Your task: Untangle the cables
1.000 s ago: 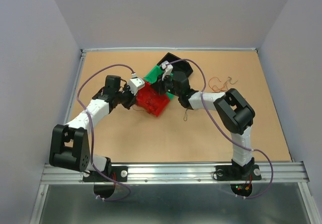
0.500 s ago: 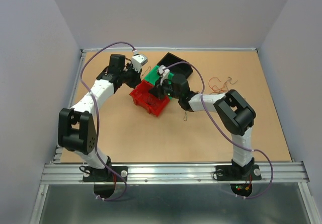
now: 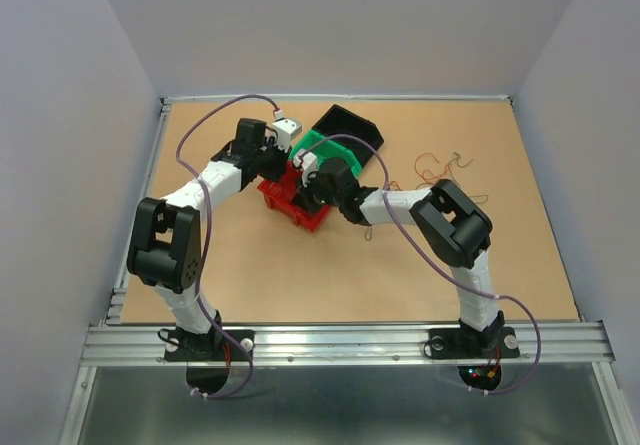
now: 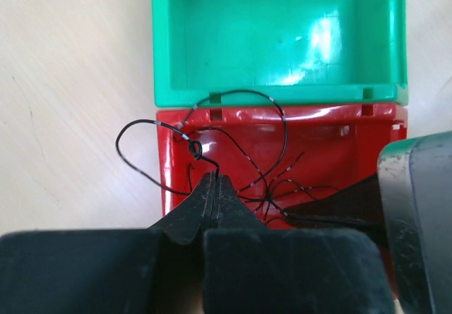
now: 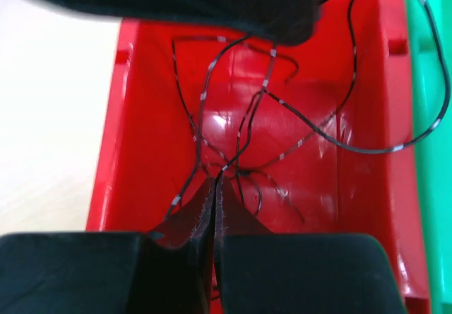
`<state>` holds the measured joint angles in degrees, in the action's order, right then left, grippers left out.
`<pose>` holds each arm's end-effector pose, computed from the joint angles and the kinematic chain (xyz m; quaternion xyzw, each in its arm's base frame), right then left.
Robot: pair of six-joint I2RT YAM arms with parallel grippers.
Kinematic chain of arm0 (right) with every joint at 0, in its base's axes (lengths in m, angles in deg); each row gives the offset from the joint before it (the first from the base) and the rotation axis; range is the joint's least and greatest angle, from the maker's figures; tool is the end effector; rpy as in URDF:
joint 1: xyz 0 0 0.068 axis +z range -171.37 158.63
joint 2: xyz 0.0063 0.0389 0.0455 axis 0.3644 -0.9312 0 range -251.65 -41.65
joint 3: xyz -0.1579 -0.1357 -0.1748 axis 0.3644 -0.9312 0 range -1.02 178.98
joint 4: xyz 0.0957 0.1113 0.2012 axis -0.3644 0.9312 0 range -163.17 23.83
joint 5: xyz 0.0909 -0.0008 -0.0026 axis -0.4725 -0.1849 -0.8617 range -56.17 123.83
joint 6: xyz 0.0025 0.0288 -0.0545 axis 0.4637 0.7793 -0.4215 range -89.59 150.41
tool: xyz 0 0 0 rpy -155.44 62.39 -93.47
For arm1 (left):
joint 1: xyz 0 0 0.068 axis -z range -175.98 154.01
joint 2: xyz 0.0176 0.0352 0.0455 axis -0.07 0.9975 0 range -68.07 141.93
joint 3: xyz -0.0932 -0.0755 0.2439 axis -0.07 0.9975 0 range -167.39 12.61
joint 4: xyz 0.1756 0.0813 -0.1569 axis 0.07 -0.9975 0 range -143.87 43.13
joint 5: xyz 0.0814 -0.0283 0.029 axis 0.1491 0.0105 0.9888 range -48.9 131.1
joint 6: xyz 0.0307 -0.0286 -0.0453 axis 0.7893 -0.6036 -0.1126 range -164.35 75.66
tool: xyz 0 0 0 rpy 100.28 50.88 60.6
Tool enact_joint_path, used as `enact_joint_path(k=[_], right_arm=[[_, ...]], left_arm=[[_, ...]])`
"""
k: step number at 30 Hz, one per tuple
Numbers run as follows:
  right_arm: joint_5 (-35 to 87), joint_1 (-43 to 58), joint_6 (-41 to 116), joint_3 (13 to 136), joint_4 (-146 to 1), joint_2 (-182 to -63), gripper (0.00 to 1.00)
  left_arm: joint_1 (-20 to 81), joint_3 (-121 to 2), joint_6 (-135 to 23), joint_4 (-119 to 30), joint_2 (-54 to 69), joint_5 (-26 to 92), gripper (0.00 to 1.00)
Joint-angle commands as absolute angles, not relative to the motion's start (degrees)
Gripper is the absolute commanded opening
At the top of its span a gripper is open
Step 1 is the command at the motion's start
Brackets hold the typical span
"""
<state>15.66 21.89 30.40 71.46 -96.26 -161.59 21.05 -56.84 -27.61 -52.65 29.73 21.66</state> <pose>0.3250 0.3258 0.1626 -0.3856 0.7398 0.3206 0.4486 0.3642 -0.1279 0.2506 0.3286 0.8103 -0.1504 0.4613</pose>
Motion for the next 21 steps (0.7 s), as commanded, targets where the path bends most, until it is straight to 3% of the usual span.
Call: enact_joint_path(k=[1, 7, 21], right_arm=[[22.49, 22.48, 27.86, 74.04, -94.88, -160.84, 0.01], [23.9, 22.48, 27.25, 72.72, -95.84, -160.05, 0.04], [27.5, 22.13, 32.08, 61.3, -107.79, -149.24, 0.43]], left_arm=[[22.47, -51.57, -28.17, -45.82, 24.49, 28.51, 0.0], [23.88, -47.69, -26.86, -41.15, 23.78, 33.19, 0.0], [26.43, -44.52, -25.27, -38.69, 21.5, 37.32, 0.0]])
